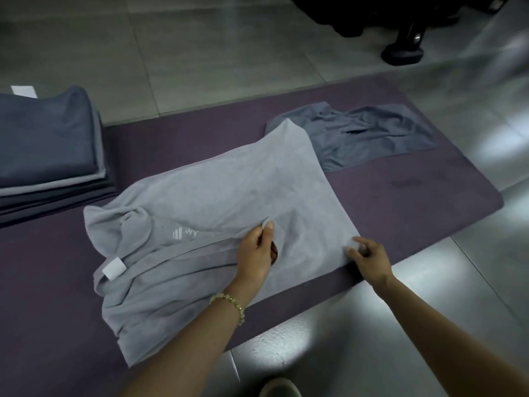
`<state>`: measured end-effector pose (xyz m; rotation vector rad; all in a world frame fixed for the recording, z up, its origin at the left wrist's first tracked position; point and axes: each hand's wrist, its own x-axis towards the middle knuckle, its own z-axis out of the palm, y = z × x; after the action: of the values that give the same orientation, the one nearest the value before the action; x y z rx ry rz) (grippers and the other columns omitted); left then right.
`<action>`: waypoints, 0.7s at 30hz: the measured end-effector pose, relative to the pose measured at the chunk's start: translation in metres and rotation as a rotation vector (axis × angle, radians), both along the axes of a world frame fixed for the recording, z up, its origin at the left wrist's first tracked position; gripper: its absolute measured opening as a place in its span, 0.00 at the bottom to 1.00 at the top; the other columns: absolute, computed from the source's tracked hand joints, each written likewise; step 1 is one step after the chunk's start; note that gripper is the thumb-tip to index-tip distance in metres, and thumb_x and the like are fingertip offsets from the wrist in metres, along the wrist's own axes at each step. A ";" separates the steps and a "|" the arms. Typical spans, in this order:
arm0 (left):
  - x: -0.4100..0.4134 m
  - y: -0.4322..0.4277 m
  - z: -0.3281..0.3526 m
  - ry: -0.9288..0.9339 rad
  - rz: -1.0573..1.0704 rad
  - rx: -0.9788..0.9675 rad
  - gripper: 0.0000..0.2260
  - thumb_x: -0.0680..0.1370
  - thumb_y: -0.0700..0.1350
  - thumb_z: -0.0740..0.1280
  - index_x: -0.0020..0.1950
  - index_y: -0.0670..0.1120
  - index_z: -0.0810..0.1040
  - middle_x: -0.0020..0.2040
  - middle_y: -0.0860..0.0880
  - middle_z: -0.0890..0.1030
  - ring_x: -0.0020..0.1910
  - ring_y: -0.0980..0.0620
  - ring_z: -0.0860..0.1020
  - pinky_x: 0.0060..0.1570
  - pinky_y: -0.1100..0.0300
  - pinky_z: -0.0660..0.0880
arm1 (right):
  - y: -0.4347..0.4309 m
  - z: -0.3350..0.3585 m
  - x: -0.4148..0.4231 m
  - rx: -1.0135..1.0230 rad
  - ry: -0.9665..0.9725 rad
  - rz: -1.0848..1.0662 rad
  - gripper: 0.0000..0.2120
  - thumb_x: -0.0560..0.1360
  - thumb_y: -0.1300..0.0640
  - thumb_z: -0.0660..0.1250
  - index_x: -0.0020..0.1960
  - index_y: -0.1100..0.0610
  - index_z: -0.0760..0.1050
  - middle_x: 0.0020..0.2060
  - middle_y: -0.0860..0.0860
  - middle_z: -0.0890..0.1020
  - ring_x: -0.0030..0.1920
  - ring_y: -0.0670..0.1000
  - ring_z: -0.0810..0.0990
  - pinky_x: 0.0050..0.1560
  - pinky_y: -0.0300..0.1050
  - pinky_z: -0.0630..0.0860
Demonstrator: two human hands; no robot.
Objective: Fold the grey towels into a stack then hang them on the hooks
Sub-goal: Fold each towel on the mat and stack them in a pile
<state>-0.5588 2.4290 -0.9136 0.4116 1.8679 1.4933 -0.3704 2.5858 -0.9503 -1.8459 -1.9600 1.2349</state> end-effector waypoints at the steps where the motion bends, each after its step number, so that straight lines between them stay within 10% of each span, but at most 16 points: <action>1: 0.003 0.002 -0.001 0.014 -0.011 -0.004 0.16 0.81 0.48 0.60 0.34 0.49 0.74 0.27 0.57 0.71 0.29 0.63 0.70 0.33 0.71 0.67 | 0.003 -0.002 0.003 -0.013 0.009 -0.014 0.18 0.74 0.56 0.70 0.62 0.59 0.74 0.55 0.55 0.77 0.52 0.55 0.76 0.55 0.46 0.73; 12: -0.005 -0.015 -0.001 0.074 0.010 0.045 0.17 0.81 0.50 0.60 0.36 0.40 0.71 0.32 0.48 0.68 0.33 0.56 0.68 0.36 0.64 0.67 | 0.015 0.010 -0.004 -0.096 0.206 -0.147 0.11 0.76 0.57 0.68 0.37 0.55 0.69 0.35 0.51 0.74 0.42 0.53 0.71 0.38 0.41 0.70; 16: -0.028 -0.025 0.006 0.024 0.125 0.113 0.20 0.80 0.55 0.60 0.39 0.39 0.72 0.36 0.40 0.77 0.38 0.47 0.75 0.39 0.47 0.74 | -0.011 0.044 -0.042 0.071 0.328 0.148 0.08 0.76 0.60 0.68 0.41 0.56 0.70 0.31 0.50 0.73 0.30 0.42 0.70 0.31 0.30 0.69; 21: -0.063 -0.049 0.028 0.130 0.286 0.180 0.15 0.83 0.50 0.55 0.41 0.43 0.72 0.37 0.46 0.74 0.37 0.56 0.72 0.41 0.61 0.72 | -0.052 0.100 -0.116 0.019 0.542 0.454 0.08 0.76 0.64 0.67 0.54 0.58 0.76 0.30 0.47 0.75 0.29 0.41 0.72 0.32 0.32 0.72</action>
<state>-0.6216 2.3796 -0.8859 0.3419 1.9634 1.8747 -0.4867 2.5342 -0.8503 -0.9214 -2.0890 1.6118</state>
